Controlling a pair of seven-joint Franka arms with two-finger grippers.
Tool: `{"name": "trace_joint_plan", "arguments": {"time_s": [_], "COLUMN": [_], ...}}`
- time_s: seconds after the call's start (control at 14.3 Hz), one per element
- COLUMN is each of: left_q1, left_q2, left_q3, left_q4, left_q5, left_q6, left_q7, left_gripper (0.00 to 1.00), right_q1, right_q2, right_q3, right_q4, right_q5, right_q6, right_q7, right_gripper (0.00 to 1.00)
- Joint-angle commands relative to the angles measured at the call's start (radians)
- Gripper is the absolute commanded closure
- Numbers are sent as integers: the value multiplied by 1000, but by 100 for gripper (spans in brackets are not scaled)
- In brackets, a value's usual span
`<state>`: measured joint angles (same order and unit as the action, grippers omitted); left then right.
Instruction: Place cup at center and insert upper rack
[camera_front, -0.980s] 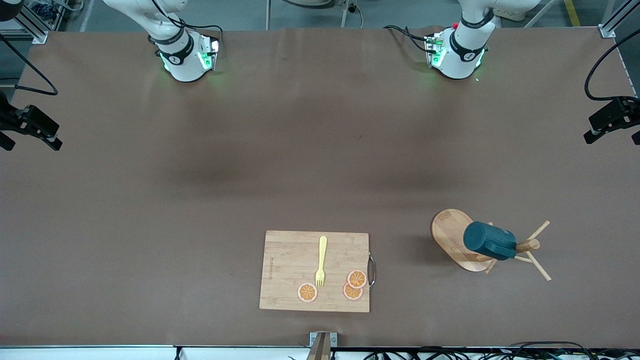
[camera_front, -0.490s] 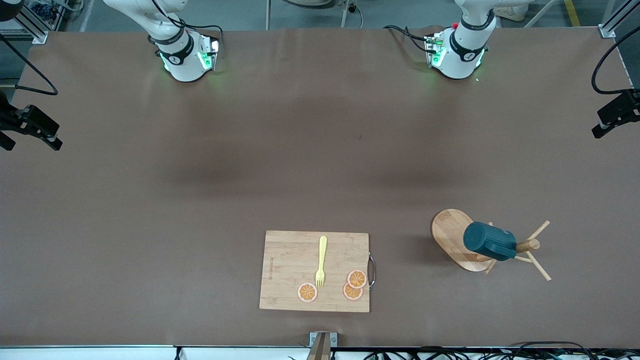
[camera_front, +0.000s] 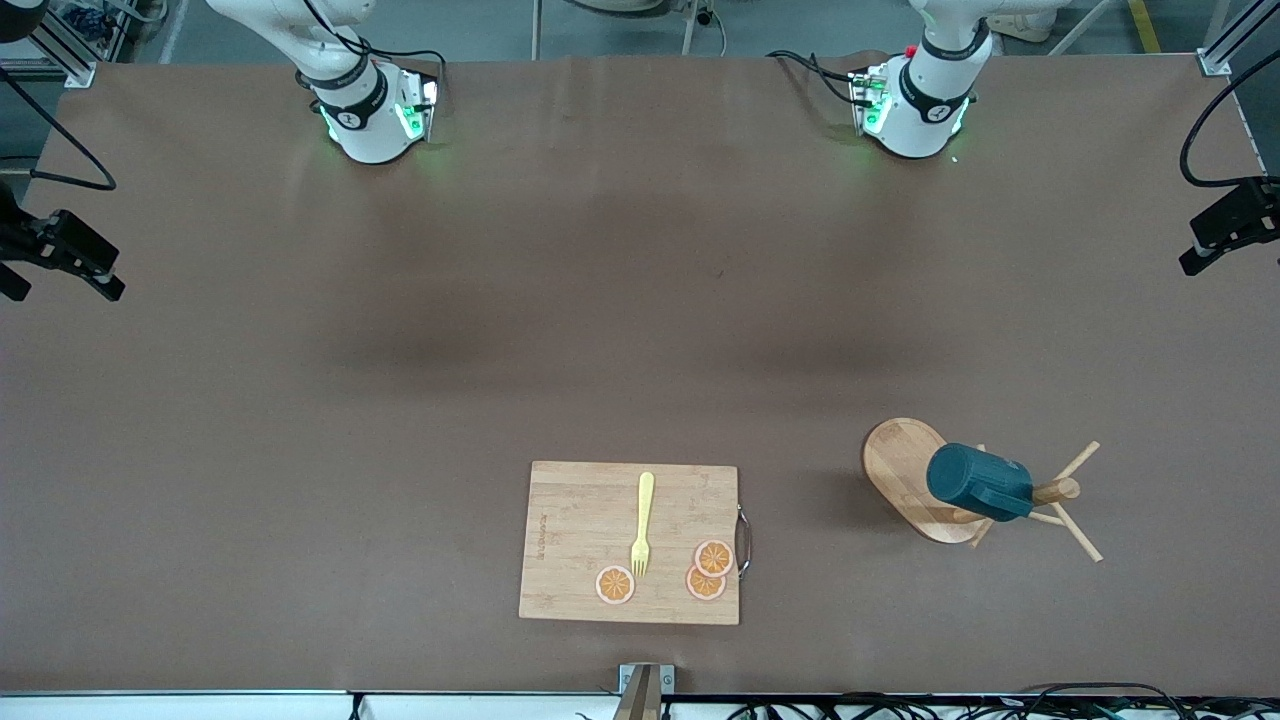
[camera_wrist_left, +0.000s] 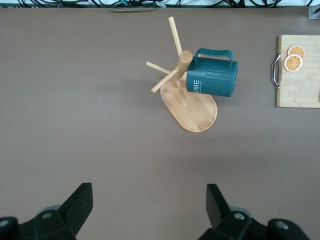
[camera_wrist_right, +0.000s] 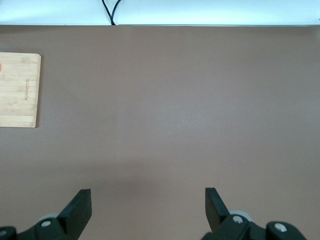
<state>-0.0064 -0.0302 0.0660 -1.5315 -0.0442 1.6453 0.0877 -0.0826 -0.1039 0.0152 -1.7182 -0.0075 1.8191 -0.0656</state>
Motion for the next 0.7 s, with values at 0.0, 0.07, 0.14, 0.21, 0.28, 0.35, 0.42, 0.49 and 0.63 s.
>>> {"name": "trace_joint_plan", "arguments": {"time_s": [0.0,0.07,0.14,0.21,0.28,0.35,0.42,0.49,0.63], "left_q1": [-29,-26,-15,-18,-20,-18,-18,-18,-18], "left_q2": [-22,-23,-23,-17,-17,-17,-17,-17,-22], "left_q3": [29,28,23,24,25,23,23,23,23], "left_q4": [-4,-4,-4,-7,-12,-13,-13,-12,-9], "left_q5": [3,3,1,1,3,3,3,3,3], "left_q6": [-15,-15,-15,-13,-15,-21,-25,-25,-25], "left_q7": [18,17,18,15,15,17,17,17,9], "left_gripper": [0,0,0,0,0,0,0,0,0], "right_q1": [7,7,7,7,7,7,7,7,7], "right_q2": [-17,-17,-17,-17,-17,-17,-17,-17,-17], "right_q3": [-3,-3,-3,-3,-3,-3,-3,-3,-3], "right_q4": [-9,-9,-9,-9,-9,-9,-9,-9,-9], "right_q5": [-19,-19,-19,-19,-19,-19,-19,-19,-19], "right_q6": [-6,-4,-4,-4,-4,-4,-3,-3,2], "right_q7": [-3,-3,-3,-3,-2,0,0,0,1], "right_gripper": [0,0,0,0,0,0,0,0,0]}}
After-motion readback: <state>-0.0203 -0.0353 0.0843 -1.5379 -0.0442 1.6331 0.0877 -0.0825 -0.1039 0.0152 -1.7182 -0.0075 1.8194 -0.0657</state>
